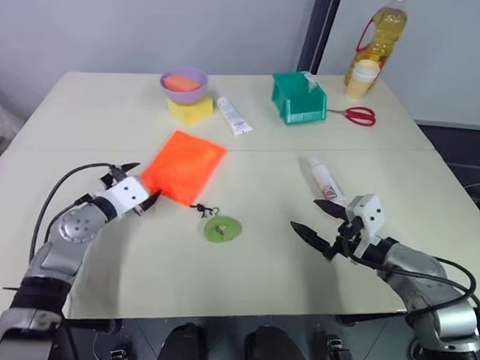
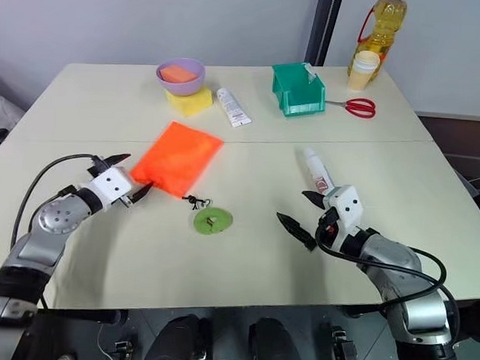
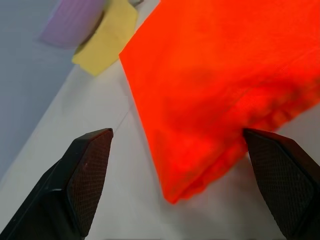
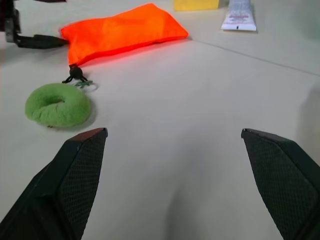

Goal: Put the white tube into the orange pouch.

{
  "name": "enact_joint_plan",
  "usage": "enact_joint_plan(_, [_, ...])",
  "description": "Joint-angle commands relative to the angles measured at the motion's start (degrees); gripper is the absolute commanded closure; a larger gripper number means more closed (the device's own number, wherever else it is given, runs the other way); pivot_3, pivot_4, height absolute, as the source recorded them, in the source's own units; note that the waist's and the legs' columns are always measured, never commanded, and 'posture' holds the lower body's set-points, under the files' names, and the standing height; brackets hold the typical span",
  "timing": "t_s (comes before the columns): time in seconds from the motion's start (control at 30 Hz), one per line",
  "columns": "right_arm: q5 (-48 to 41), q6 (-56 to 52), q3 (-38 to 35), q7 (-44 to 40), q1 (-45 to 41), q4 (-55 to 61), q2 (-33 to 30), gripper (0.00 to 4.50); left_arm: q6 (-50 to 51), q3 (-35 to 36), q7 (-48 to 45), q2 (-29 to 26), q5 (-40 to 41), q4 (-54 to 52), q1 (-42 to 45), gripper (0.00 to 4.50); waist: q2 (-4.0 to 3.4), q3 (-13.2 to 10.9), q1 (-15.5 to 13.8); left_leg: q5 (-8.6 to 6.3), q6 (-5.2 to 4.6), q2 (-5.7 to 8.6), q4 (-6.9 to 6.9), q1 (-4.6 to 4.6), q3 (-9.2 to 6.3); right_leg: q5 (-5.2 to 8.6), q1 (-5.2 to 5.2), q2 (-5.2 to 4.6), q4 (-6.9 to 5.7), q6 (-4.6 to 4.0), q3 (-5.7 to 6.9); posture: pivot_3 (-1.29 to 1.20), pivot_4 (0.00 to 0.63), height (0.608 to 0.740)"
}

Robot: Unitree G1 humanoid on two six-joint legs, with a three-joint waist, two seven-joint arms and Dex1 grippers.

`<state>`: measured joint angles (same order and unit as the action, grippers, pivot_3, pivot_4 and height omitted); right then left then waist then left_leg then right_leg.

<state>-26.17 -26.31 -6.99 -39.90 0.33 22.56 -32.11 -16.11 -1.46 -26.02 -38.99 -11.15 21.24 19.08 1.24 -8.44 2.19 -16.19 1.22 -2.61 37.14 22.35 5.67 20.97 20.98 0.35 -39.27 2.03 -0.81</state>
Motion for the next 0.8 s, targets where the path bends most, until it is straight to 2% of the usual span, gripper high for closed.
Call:
enact_joint_plan(0.03, [-1.03, -0.09, -0.16, 0.78, -0.01, 3.01, 0.55, 0.05, -3.91, -1.44, 0.61, -0.30, -2.01, 3.75, 2.69, 0.06, 0.00, 0.00, 0.01, 0.00, 0.00, 0.00, 0.00, 0.00, 0.00, 0.00, 0.00, 0.00, 0.00, 0.00, 0.00, 0.00, 0.150, 0.740])
enact_joint_plan(0.2, [-1.19, -1.14, 0.26, 1.81, 0.10, 4.45, 0.64, 0.05, -6.41, -2.56, 1.87, 1.07, -2.65, 7.21, 5.51, 0.06, 0.00, 0.00, -0.14, 0.00, 0.00, 0.00, 0.06, -0.01, 0.00, 0.00, 0.00, -0.01, -0.08, 0.00, 0.00, 0.00, 0.150, 0.740])
enact_joint_plan(0.43, [-1.87, -2.29, 0.45, 2.49, 0.31, 5.78, 0.32, 0.05, -8.49, -2.79, 0.58, 2.53, -1.39, 6.44, 5.55, 0.06, 0.01, 0.00, -0.20, 0.04, 0.06, 0.00, 0.12, -0.01, 0.00, 0.00, 0.00, -0.01, -0.13, 0.00, 0.00, 0.00, 0.150, 0.740])
enact_joint_plan(0.5, [-2.05, -2.25, 0.59, 2.44, 0.33, 5.84, 0.18, 0.00, -8.79, -2.76, 0.15, 2.52, -1.47, 6.33, 5.41, 0.58, 0.01, 0.00, -0.20, 0.05, 0.07, 0.00, 0.13, -0.01, 0.00, 0.00, 0.00, 0.00, -0.14, 0.00, 0.00, 0.00, 0.150, 0.740])
enact_joint_plan(0.57, [-2.65, -2.42, 0.73, 1.93, 0.31, 6.08, 0.10, 0.00, -8.95, -2.60, -0.15, 2.52, -1.48, 6.30, 5.30, 1.38, 0.01, 0.00, -0.14, 0.05, 0.07, 0.00, 0.14, -0.01, 0.00, 0.00, 0.00, 0.00, -0.15, 0.00, 0.00, 0.00, 0.150, 0.740])
enact_joint_plan(0.77, [-3.18, -3.29, 1.39, 1.65, 0.51, 7.41, -0.30, 0.00, -9.43, -2.41, -0.50, 2.39, -1.32, 5.92, 5.06, 4.46, 0.01, 0.01, -0.13, 0.05, 0.06, 0.00, 0.15, -0.01, 0.00, 0.00, 0.00, 0.00, -0.17, 0.00, 0.00, 0.00, 0.150, 0.740])
enact_joint_plan(0.8, [-3.13, -3.38, 1.57, 1.73, 0.50, 7.54, -0.27, 0.00, -9.51, -2.41, -0.62, 2.37, -1.28, 5.81, 5.14, 4.46, 0.01, 0.01, -0.15, 0.05, 0.06, 0.00, 0.16, -0.01, 0.00, 0.00, 0.00, 0.00, -0.17, 0.00, 0.00, 0.00, 0.150, 0.740])
